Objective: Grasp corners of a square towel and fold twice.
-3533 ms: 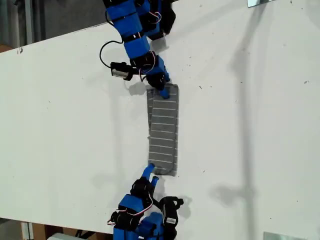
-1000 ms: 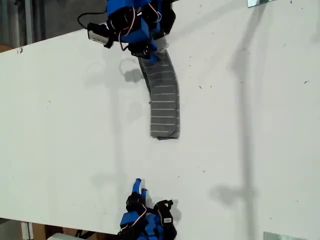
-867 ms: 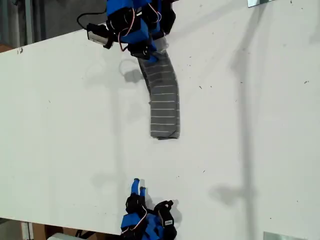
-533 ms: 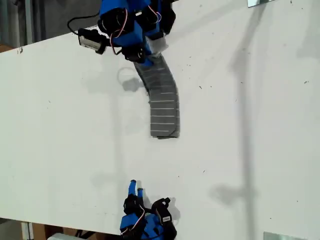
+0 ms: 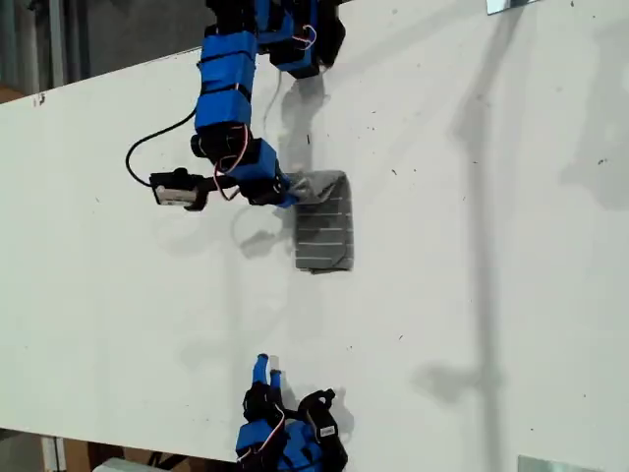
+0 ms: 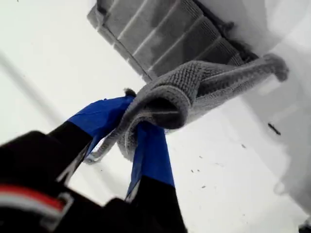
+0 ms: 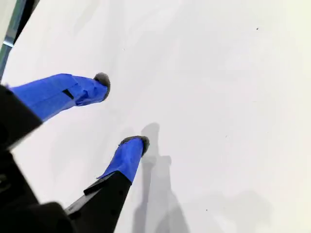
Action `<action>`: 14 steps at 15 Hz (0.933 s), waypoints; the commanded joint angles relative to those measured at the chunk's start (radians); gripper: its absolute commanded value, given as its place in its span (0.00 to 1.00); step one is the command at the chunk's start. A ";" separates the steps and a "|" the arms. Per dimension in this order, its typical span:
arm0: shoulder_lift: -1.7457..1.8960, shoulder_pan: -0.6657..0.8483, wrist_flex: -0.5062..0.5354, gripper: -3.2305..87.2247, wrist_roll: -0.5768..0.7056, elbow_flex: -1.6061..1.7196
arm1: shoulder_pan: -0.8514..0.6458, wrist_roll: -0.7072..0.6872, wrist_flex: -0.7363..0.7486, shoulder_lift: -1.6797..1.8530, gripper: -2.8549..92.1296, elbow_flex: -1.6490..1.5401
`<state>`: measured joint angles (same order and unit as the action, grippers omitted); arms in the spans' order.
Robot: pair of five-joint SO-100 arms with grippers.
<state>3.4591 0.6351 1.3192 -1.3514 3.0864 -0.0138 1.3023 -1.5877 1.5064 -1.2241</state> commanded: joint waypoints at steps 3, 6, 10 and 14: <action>0.008 0.008 0.006 0.27 0.006 0.002 | 0.000 -0.184 0.225 -0.100 0.03 0.100; 0.008 0.008 0.006 0.26 0.005 0.002 | 0.017 -0.209 0.293 -0.178 0.03 0.120; 0.008 0.011 0.006 0.26 -0.003 0.003 | 0.025 -0.224 0.308 -0.219 0.03 0.160; 0.008 0.014 0.006 0.26 -0.006 0.005 | 0.046 -0.245 0.310 -0.210 0.26 0.196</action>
<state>3.4591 0.6366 1.3192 -1.3514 3.0894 0.0169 1.0753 -1.2870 1.2747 -1.1075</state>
